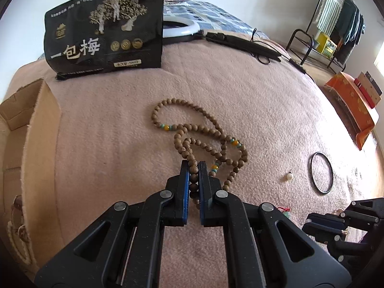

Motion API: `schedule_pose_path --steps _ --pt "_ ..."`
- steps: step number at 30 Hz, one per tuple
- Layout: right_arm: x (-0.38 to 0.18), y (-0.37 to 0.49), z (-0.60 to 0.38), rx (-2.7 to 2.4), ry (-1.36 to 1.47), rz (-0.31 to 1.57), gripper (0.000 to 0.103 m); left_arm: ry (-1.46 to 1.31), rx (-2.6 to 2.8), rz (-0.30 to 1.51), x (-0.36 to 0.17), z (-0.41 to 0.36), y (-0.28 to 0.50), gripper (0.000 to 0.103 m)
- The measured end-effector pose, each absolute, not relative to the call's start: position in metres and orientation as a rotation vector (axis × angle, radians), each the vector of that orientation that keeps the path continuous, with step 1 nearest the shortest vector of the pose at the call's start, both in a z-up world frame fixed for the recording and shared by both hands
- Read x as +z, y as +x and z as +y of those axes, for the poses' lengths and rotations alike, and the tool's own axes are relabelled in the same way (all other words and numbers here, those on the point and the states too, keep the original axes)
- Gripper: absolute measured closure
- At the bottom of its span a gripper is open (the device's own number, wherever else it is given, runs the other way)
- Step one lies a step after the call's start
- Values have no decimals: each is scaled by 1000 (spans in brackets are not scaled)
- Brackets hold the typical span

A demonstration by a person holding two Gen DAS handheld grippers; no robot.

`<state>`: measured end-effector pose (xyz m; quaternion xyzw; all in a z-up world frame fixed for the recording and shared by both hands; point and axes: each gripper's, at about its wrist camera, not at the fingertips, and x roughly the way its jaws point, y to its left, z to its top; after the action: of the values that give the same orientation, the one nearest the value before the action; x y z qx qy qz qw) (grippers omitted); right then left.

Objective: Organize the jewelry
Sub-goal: 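Grasp the brown wooden bead strand with the left gripper while the right grasps a small pearl, then lift the bead strand with the left gripper while the right carries the pearl, both releasing into the box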

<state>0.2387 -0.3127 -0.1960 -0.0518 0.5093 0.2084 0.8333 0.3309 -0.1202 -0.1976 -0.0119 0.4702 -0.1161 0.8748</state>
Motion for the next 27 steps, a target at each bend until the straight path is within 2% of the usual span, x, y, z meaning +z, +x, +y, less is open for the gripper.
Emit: schedule_pose_path --steps 9,27 --pt "-180 238 -327 412 -64 1050 97 -66 -252 930 -168 -107 323 99" --pt "-118 217 -326 385 -25 943 97 -194 -275 721 -55 -55 289 99"
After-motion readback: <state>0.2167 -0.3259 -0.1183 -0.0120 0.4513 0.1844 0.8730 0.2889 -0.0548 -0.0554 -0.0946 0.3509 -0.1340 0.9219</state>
